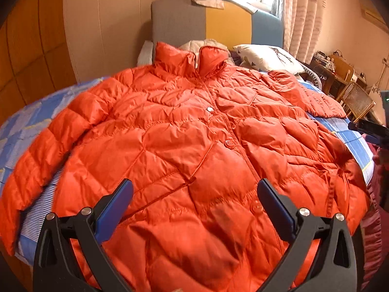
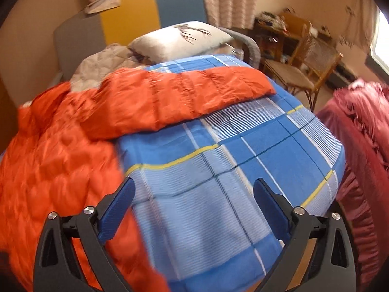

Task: Fold large clothes
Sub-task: 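Reach the right tool to the jacket sleeve and grasp its cuff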

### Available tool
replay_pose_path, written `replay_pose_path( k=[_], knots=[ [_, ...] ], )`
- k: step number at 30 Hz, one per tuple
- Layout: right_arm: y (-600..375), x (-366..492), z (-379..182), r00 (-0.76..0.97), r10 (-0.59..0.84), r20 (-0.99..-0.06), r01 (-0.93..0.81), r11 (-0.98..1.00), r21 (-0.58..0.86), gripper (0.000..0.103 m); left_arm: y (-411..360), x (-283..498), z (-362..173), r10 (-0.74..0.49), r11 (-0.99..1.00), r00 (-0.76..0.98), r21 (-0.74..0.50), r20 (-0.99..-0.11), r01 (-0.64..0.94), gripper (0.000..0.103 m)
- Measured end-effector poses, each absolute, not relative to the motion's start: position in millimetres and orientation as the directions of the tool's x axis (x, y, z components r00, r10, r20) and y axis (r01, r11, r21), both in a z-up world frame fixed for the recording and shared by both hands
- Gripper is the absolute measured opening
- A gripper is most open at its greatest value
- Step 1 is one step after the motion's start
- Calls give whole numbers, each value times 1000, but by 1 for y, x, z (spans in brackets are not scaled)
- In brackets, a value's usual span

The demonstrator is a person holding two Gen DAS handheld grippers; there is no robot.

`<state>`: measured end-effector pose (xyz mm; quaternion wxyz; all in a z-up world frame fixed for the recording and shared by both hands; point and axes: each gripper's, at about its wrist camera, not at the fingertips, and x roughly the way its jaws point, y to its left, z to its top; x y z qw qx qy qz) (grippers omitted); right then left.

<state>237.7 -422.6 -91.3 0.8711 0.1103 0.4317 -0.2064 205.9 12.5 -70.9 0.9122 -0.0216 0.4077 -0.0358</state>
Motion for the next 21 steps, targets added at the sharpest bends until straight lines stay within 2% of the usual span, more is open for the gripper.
replay_pose_path(
  k=[5, 8, 10, 15, 20, 21],
  knots=[
    [-472, 272, -102, 513, -275, -813, 559, 826, 73, 81, 20, 218, -80, -74, 997, 655, -81, -752, 19, 101],
    [-501, 293, -110, 493, -276, -825, 616, 780, 107, 79, 25, 225, -87, -67, 997, 642, -79, -764, 10, 101],
    [-518, 305, -117, 487, -259, -834, 644, 752, 142, 70, 29, 229, -91, -60, 997, 634, -75, -771, 3, 101],
    [-554, 333, -134, 499, -212, -840, 707, 661, 253, 65, 42, 235, -95, -28, 998, 632, -61, -774, -31, 101],
    [-571, 358, -148, 511, -172, -842, 737, 592, 326, 50, 56, 241, -104, -5, 996, 615, -61, -789, -71, 101],
    [-573, 361, -150, 509, -176, -842, 741, 587, 326, 38, 58, 241, -106, -6, 996, 610, -62, -792, -71, 101]
  ],
)
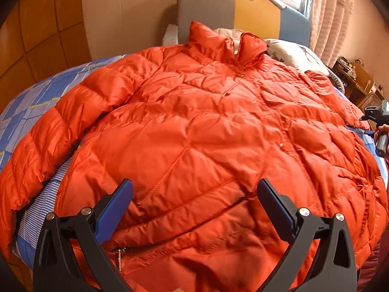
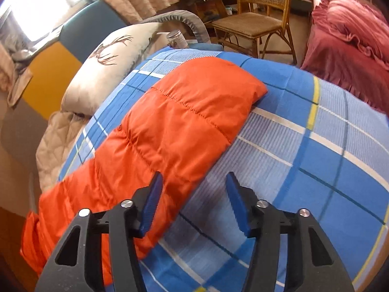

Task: Fold large clothes
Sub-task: 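Reach the right tool to the jacket sleeve and grasp its cuff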

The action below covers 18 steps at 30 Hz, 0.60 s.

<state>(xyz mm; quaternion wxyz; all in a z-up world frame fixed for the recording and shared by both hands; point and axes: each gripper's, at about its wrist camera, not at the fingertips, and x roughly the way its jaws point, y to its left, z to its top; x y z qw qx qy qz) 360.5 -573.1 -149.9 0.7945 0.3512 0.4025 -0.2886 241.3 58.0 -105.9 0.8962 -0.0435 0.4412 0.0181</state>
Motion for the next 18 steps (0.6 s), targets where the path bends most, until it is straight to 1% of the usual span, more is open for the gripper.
replay_pose_path(
  k=[1, 3, 4, 6, 10, 13, 16, 18],
  knots=[
    [-574, 363, -150, 503, -196, -842, 747, 588, 309, 24, 59, 242, -109, -4, 996, 599, -58, -800, -71, 101],
    [-578, 368, -149, 492, -204, -846, 744, 604, 286, 8, 61, 241, -114, 3, 996, 588, -50, -809, -73, 101],
    [-579, 366, -146, 485, -222, -846, 743, 614, 266, 4, 62, 239, -117, -3, 996, 582, -53, -814, -69, 101],
    [-583, 360, -140, 461, -272, -844, 749, 630, 205, 3, 63, 237, -123, -3, 997, 571, -49, -821, -66, 101],
    [-587, 343, -136, 440, -303, -845, 749, 643, 160, 3, 65, 228, -127, -27, 997, 567, -67, -823, -49, 101],
    [-575, 338, -124, 444, -352, -824, 740, 663, 116, 2, 67, 224, -126, -50, 996, 561, -82, -826, -32, 101],
    [-553, 337, -104, 503, -356, -787, 691, 714, 118, 2, 76, 219, -121, -91, 991, 573, -132, -815, -31, 101],
    [-530, 340, -87, 559, -345, -754, 628, 770, 112, 2, 80, 216, -115, -115, 986, 587, -164, -801, -30, 101]
  ],
)
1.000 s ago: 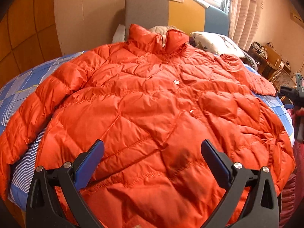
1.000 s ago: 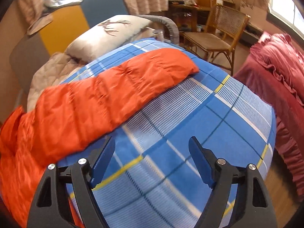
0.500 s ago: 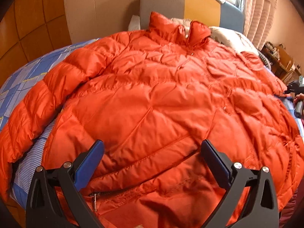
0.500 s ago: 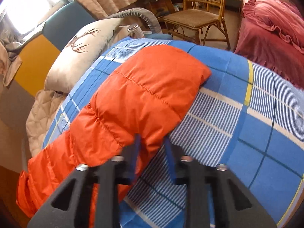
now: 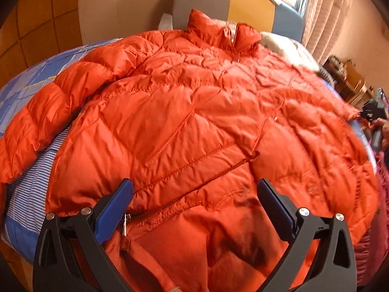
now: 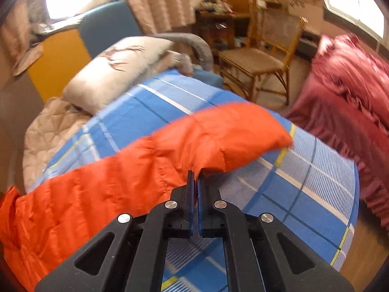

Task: Fold large clothes
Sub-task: 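Reach the right tool to the jacket sleeve and grasp its cuff, then lift the sleeve with the right tool and fold it across the jacket body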

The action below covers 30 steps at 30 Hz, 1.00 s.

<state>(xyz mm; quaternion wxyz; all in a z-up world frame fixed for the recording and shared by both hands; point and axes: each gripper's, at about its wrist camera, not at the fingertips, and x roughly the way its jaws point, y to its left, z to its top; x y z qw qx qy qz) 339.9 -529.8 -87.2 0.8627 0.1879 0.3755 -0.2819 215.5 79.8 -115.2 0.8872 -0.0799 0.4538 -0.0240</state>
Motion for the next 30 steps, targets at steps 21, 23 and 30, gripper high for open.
replay_pose_path(
  k=[21, 23, 30],
  knots=[
    [-180, 372, -92, 626, 129, -769, -144, 988, 48, 2, 104, 244, -91, -117, 977, 643, -205, -757, -64, 101],
    [-158, 369, -98, 608, 157, -778, -189, 981, 50, 2, 108, 247, -91, -128, 969, 648, -233, -751, -78, 100],
    [-132, 347, -107, 590, 240, -771, -223, 966, 130, 80, 111, 262, -89, -194, 950, 649, -306, -736, -64, 87]
  ],
)
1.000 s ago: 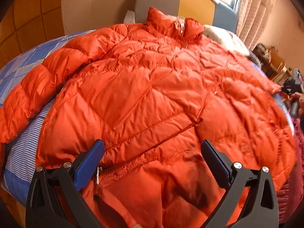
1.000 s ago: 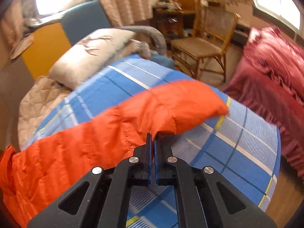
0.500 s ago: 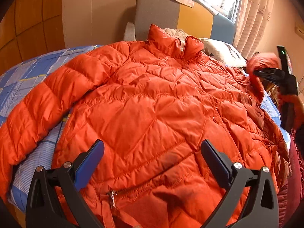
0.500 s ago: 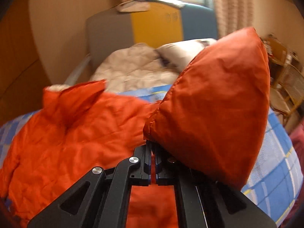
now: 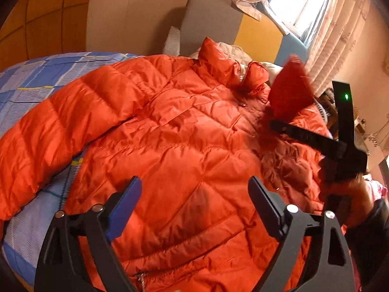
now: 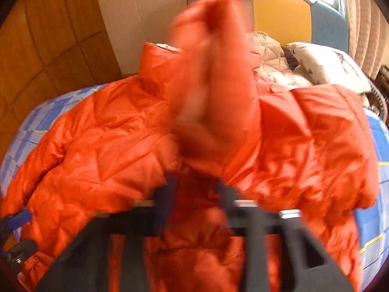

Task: Fold large clothes
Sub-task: 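Lift the sleeve with the right tool and fold it across the jacket body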

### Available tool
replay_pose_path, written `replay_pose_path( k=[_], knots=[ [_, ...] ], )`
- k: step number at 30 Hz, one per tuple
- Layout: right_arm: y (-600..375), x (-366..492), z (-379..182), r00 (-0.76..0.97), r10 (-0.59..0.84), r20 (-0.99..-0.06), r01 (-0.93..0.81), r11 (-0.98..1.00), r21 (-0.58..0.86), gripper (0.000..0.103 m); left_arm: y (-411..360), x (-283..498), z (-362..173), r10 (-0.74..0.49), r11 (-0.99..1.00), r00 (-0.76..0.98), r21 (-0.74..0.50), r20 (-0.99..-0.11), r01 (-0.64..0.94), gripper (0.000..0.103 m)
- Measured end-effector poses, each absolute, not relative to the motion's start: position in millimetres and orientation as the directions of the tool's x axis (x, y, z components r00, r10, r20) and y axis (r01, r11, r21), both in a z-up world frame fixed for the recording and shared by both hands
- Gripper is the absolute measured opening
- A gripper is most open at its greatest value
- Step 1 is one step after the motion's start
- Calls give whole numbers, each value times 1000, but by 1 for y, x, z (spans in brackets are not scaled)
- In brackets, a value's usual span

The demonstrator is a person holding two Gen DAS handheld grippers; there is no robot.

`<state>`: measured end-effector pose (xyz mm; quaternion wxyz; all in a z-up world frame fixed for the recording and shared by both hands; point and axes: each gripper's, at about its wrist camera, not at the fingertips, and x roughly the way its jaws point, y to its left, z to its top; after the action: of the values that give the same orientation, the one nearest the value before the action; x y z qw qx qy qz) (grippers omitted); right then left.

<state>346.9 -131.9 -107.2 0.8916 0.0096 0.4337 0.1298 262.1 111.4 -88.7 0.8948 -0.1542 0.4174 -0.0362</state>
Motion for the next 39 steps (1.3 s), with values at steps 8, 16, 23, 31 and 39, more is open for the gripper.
replay_pose_path(
  k=[8, 16, 23, 31, 39],
  knots=[
    [-166, 322, -103, 602, 256, -756, -152, 966, 207, 81, 104, 299, -93, -267, 924, 627, -380, -732, -50, 71],
    [-214, 319, -113, 611, 160, -775, 14, 977, 212, 81, 80, 353, -98, -301, 919, 595, -393, -745, -27, 55],
    [-255, 326, -110, 628, 125, -768, 122, 959, 255, 81, 61, 408, -107, -357, 894, 561, -448, -747, -27, 47],
    [-270, 325, -106, 634, 176, -753, 104, 946, 308, 81, 71, 430, -107, -376, 862, 600, -504, -707, -54, 4],
    [-258, 318, -88, 677, 246, -694, 36, 930, 365, 74, 113, 417, -98, -241, 900, 643, -416, -727, -134, 4]
  ],
)
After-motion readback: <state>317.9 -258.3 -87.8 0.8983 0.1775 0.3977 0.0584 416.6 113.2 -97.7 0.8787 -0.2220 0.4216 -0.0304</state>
